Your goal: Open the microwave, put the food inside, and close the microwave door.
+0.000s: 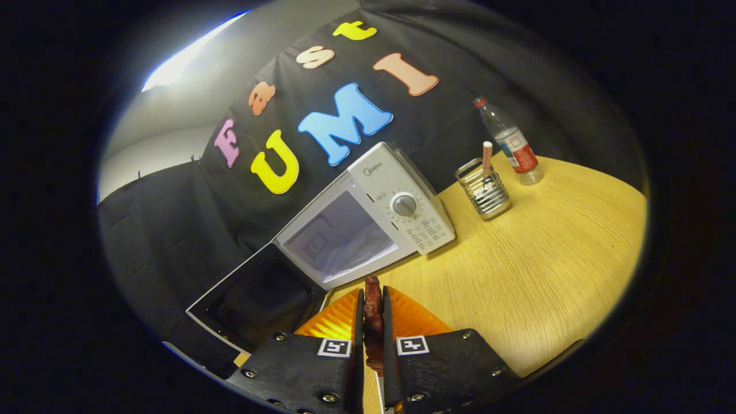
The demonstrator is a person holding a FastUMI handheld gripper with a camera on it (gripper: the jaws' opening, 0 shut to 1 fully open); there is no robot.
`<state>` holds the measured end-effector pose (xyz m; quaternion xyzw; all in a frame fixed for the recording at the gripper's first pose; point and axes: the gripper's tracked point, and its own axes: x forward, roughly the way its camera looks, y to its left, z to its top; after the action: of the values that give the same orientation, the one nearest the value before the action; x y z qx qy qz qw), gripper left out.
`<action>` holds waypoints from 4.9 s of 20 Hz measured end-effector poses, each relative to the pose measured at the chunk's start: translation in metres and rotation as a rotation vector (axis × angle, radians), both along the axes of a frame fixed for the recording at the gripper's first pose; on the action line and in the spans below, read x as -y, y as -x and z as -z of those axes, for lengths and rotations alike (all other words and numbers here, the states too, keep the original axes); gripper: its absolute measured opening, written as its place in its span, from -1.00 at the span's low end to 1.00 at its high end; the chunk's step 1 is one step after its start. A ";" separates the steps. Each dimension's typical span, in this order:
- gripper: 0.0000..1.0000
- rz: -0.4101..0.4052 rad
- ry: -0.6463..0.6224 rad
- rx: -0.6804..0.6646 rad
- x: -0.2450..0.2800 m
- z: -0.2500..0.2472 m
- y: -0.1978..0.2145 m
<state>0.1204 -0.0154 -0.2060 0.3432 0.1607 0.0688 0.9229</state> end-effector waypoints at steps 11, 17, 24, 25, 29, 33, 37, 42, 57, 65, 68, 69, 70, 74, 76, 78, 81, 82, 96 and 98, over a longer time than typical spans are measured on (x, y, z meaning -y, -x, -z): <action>-0.72 -0.024 0.103 0.082 -0.088 -0.043 -0.117; -0.72 0.058 0.130 0.114 -0.118 -0.037 -0.194; -0.72 0.150 0.150 0.076 -0.134 -0.008 -0.268; -0.72 0.162 0.151 0.073 -0.135 -0.005 -0.275; -0.72 0.200 0.146 0.077 -0.137 -0.001 -0.299; -0.72 0.259 0.151 0.094 -0.130 0.009 -0.320; -0.70 0.318 0.135 0.088 -0.121 0.024 -0.341; -0.15 0.383 0.250 0.109 -0.101 0.035 -0.351; 0.92 0.012 0.452 0.191 -0.156 0.017 -0.267; 0.92 -0.230 0.393 0.354 -0.200 -0.080 -0.131; 0.92 -0.333 0.367 0.426 -0.228 -0.120 -0.073; 0.92 -0.351 0.351 0.460 -0.236 -0.136 -0.054; 0.91 -0.370 0.332 0.499 -0.246 -0.151 -0.037; 0.91 -0.496 0.268 0.621 -0.298 -0.189 0.029; 0.92 -0.531 0.330 0.660 -0.316 -0.189 0.049; 0.92 -0.592 0.383 0.669 -0.341 -0.177 0.067; 0.87 -0.617 0.422 0.650 -0.365 -0.156 0.071; 0.79 -0.622 0.424 0.629 -0.372 -0.147 0.068; -0.97 -0.406 0.519 0.351 -0.312 -0.050 0.026; -0.97 -0.348 0.520 0.311 -0.278 -0.045 0.012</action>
<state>0.1083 0.2622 -0.1613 0.0494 0.0865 0.2333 0.9673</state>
